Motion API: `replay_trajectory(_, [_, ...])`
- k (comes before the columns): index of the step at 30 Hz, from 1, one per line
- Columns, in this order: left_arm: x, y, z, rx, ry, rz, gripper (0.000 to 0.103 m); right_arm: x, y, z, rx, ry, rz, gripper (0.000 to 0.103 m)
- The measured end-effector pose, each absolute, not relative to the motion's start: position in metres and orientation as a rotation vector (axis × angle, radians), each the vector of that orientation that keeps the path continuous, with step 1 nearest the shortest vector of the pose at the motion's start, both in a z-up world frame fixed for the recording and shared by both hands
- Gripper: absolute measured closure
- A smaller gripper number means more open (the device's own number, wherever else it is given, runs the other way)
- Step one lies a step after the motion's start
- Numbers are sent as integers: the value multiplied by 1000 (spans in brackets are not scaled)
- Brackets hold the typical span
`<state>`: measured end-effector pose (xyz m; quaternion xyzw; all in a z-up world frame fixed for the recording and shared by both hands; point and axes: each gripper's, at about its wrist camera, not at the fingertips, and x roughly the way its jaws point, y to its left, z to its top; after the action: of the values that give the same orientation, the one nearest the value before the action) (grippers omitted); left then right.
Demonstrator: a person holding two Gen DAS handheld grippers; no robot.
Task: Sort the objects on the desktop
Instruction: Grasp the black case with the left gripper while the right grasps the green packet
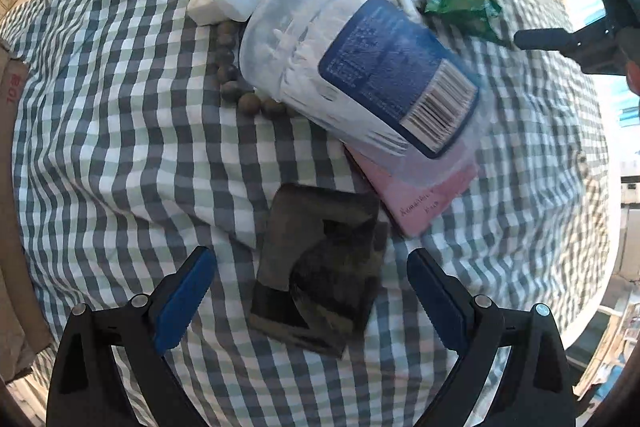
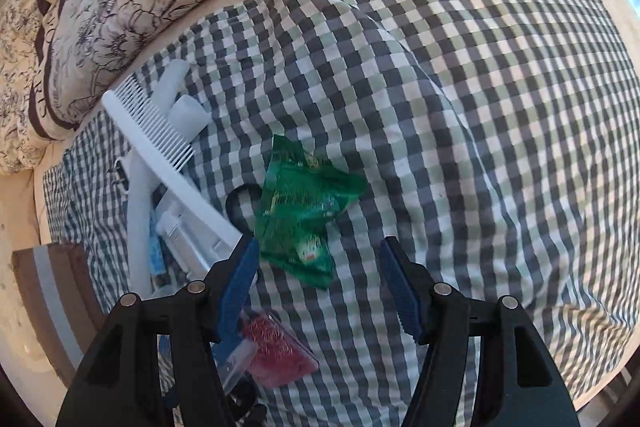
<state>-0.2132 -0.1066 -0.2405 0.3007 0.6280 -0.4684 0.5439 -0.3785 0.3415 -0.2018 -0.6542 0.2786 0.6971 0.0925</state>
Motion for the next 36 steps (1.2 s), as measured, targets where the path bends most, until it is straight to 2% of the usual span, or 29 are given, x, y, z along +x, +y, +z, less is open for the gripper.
replay_trajectory(12, [-228,-116,-255,756,1412,-1097,5,-395,338,-235,-1968,819,2017,39])
replay_trajectory(15, [-226,-107,-251,747,1369,-1112,12,-393,333,-235,-1952,766,2028,41])
replay_trajectory(17, [-226,-105,-250,742,1358,-1114,18,-391,325,-231,-1925,728,2048,54])
replay_trajectory(18, [-224,-102,-250,735,1357,-1114,21,-391,322,-228,-1917,695,2069,67])
replay_trajectory(20, [-219,-97,-248,718,1353,-1112,39,-390,319,-225,-1913,670,2083,68])
replay_trajectory(21, [-217,-95,-246,707,1350,-1109,45,-388,319,-224,-1907,676,2087,68])
replay_trajectory(33, [-204,-80,-219,678,1331,-1113,47,-365,340,-186,-1861,723,2115,68])
replay_trajectory(36, [-201,-77,-204,662,1308,-1112,50,-355,343,-174,-1856,731,2124,69])
